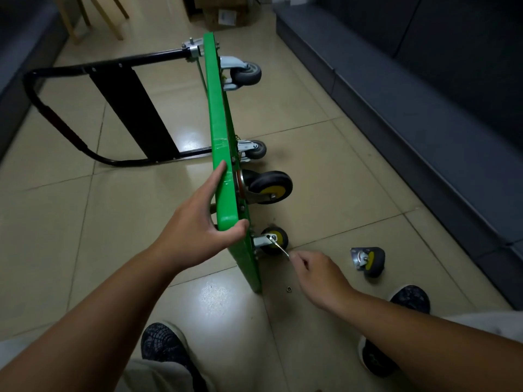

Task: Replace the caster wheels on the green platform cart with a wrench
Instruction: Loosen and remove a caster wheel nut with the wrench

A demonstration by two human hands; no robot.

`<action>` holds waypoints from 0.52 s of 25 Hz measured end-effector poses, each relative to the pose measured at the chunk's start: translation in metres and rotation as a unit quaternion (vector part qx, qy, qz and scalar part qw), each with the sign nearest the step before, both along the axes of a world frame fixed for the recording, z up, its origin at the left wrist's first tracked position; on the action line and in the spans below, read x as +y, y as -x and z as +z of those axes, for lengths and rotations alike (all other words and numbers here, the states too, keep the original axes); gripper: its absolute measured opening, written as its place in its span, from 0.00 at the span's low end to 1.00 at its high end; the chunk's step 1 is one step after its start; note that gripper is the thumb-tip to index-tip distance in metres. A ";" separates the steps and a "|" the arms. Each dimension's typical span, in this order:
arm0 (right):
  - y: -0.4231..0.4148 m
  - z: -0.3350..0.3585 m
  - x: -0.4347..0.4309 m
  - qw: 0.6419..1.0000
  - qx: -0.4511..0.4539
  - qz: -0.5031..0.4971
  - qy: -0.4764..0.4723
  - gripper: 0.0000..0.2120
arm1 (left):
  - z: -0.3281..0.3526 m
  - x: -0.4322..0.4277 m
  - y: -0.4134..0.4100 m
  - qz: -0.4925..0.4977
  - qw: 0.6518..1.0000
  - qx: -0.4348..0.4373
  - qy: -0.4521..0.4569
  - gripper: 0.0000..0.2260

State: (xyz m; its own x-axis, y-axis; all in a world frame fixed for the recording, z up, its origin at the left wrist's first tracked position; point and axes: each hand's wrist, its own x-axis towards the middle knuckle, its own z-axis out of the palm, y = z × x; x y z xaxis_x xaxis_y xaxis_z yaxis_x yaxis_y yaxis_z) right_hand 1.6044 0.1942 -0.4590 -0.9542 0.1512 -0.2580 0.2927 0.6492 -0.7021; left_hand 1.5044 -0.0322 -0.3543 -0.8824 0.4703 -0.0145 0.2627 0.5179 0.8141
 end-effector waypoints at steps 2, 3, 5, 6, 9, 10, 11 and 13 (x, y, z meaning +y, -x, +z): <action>0.004 0.018 -0.006 0.999 0.028 -0.013 0.039 0.10 | -0.001 0.000 0.001 0.001 1.000 0.001 -0.001 0.48; 0.007 0.025 -0.010 0.997 0.032 -0.023 0.066 0.06 | -0.001 0.000 0.000 0.001 1.000 0.000 -0.002 0.48; 0.015 0.033 -0.017 0.995 0.029 -0.037 0.088 0.03 | -0.002 -0.001 0.000 -0.001 1.000 -0.008 -0.005 0.48; 0.020 0.036 -0.021 0.996 0.041 -0.035 0.074 0.03 | -0.002 -0.001 0.000 -0.001 1.000 -0.011 -0.006 0.48; 0.034 0.041 -0.029 0.994 0.088 -0.033 0.058 0.04 | -0.003 -0.001 0.001 -0.002 1.000 -0.012 -0.006 0.48; 0.038 0.044 -0.032 0.993 0.096 -0.036 0.067 0.05 | -0.003 -0.001 0.001 -0.003 1.000 -0.013 -0.006 0.49; 0.040 0.047 -0.034 0.991 0.102 -0.035 0.075 0.06 | -0.003 -0.001 0.002 -0.004 1.000 -0.015 -0.006 0.49; 0.042 0.052 -0.041 0.991 0.099 -0.027 0.088 0.10 | -0.002 -0.001 0.002 -0.005 1.000 -0.018 -0.007 0.49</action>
